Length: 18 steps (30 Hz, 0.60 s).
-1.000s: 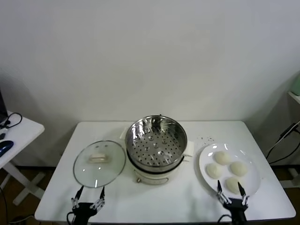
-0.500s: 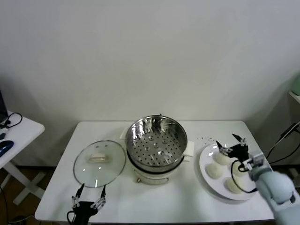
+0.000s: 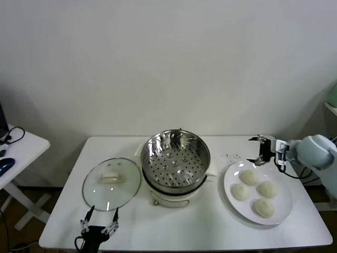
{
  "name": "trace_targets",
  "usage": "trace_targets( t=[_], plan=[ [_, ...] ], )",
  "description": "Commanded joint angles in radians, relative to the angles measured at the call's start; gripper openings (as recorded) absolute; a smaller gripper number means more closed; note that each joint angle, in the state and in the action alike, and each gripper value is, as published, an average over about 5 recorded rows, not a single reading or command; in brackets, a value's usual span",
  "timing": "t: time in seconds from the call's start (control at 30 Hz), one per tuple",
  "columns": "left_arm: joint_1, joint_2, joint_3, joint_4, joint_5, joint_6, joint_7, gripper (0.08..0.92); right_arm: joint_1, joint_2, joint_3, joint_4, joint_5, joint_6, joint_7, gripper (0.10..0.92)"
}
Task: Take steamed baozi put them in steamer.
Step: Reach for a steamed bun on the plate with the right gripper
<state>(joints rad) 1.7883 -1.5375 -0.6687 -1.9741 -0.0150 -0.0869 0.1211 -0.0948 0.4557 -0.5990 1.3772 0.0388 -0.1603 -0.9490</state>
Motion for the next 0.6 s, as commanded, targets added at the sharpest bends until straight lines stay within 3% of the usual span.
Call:
trace_targets(
  t=[0.03, 0.2, 0.6],
  plan=[
    [-0.002, 0.0, -0.004, 0.003, 0.001, 0.004, 0.002, 0.823, 0.454, 0.053, -0.624, -0.222, 0.175, -0.003, -0.212, 0.823],
    [-0.004, -0.002, -0.013, 0.008, 0.001, 0.006, 0.002, 0.823, 0.372, 0.15, -0.576, -0.335, 0.252, -0.041, -0.2, 0.823],
    [-0.011, -0.002, -0.021, 0.023, 0.011, 0.014, 0.002, 0.823, 0.288, 0.357, -0.517, -0.549, 0.143, 0.002, -0.209, 0.823]
  ],
)
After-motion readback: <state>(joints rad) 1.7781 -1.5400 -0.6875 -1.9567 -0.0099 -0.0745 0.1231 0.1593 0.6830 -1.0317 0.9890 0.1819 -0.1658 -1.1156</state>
